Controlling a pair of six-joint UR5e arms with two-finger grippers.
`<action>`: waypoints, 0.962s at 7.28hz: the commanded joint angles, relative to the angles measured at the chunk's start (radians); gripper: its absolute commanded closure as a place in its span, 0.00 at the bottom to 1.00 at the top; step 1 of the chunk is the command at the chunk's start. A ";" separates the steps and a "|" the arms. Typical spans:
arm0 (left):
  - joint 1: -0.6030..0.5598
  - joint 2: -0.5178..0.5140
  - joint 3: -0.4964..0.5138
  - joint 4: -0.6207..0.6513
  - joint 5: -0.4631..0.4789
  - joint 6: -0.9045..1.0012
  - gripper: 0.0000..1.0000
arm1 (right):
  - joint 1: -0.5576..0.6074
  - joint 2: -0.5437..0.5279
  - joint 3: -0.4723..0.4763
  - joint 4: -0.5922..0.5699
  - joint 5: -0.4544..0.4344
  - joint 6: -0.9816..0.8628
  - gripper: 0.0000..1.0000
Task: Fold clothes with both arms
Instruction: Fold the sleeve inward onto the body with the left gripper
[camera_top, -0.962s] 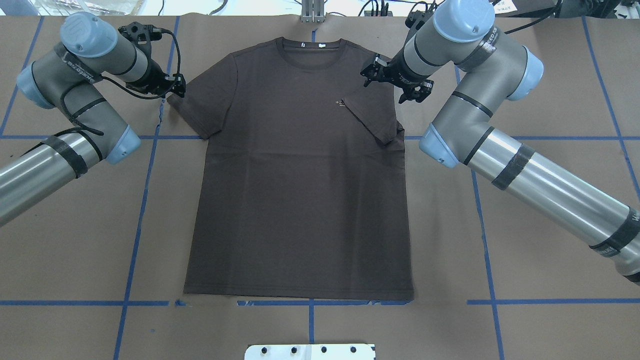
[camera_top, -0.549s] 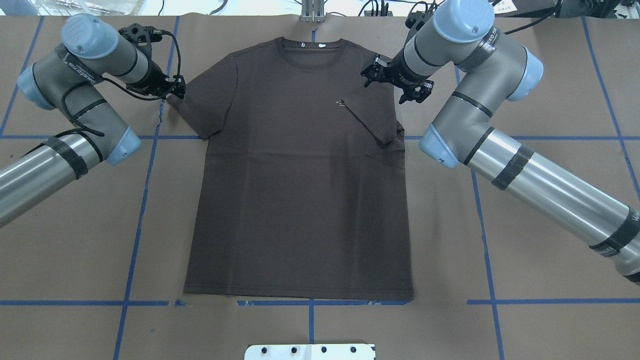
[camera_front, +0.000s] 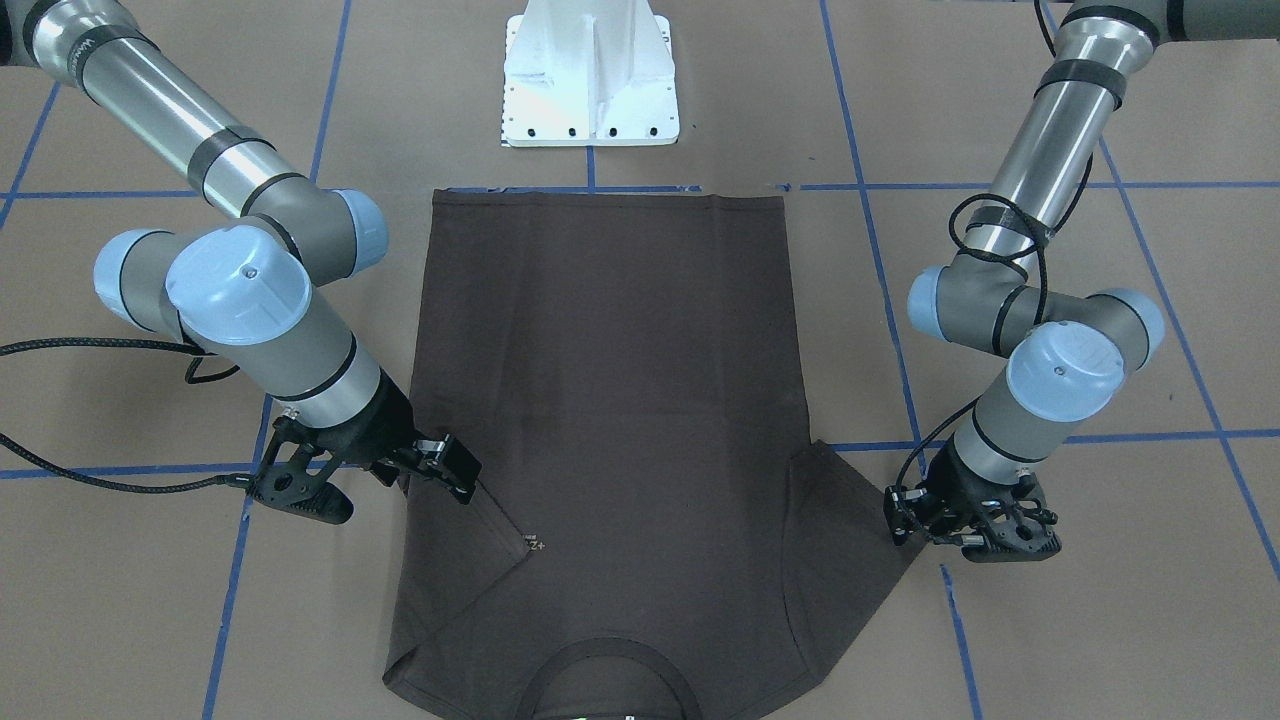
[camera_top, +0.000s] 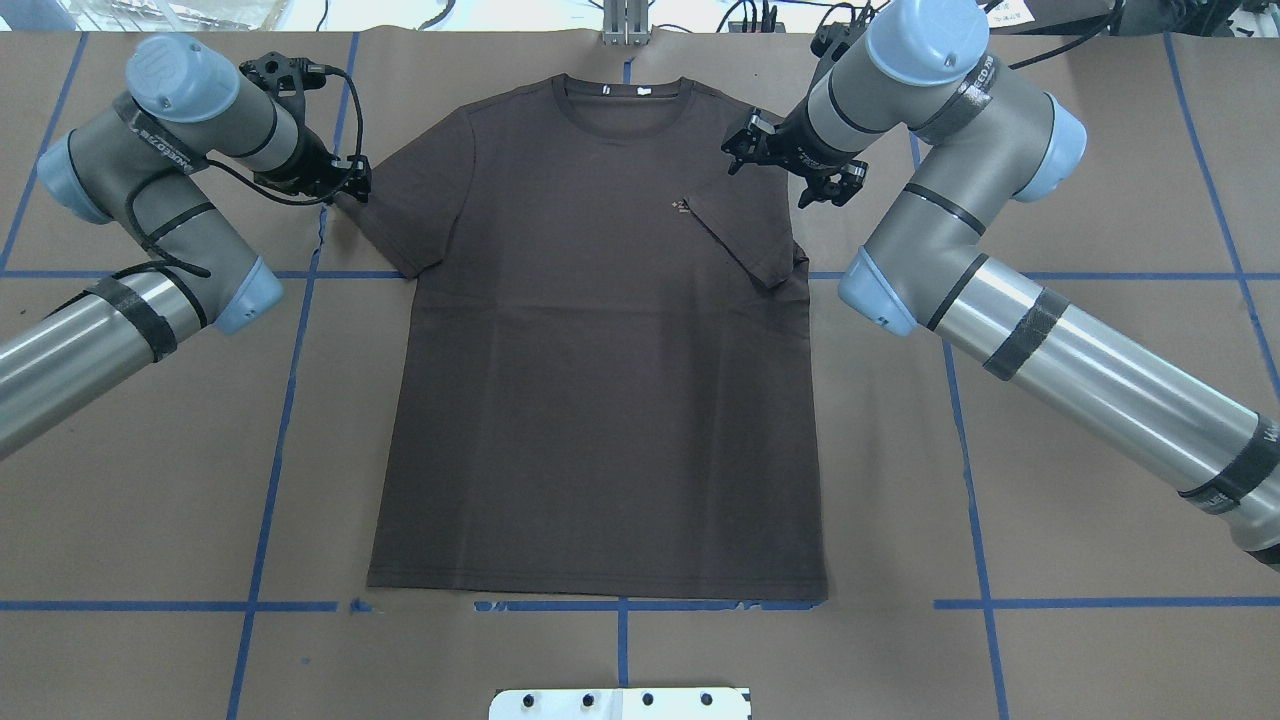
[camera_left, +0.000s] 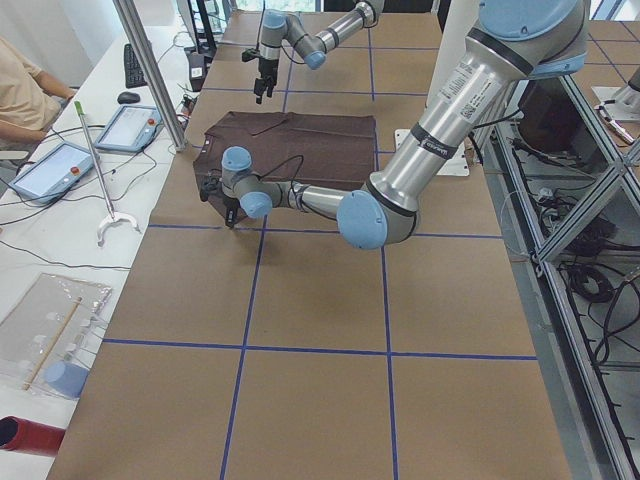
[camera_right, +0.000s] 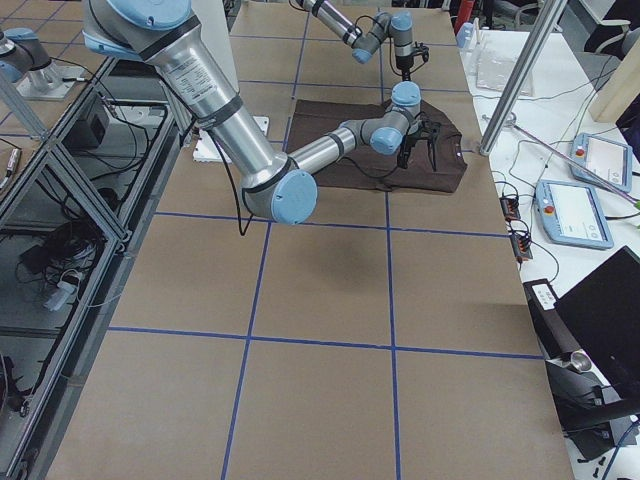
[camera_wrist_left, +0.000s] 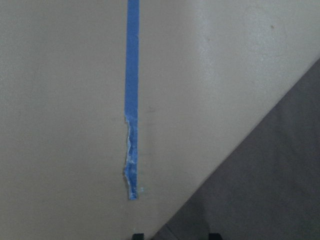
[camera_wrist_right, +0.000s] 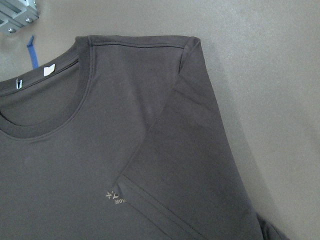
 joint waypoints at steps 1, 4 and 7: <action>0.000 0.000 0.000 0.002 -0.001 -0.001 0.81 | 0.000 0.000 0.000 0.000 0.000 0.001 0.00; 0.003 -0.012 0.000 0.008 -0.009 -0.002 1.00 | 0.000 -0.002 0.000 0.000 0.000 0.001 0.00; 0.017 -0.104 -0.015 0.053 -0.061 -0.117 1.00 | 0.006 -0.008 0.011 0.000 0.005 0.001 0.00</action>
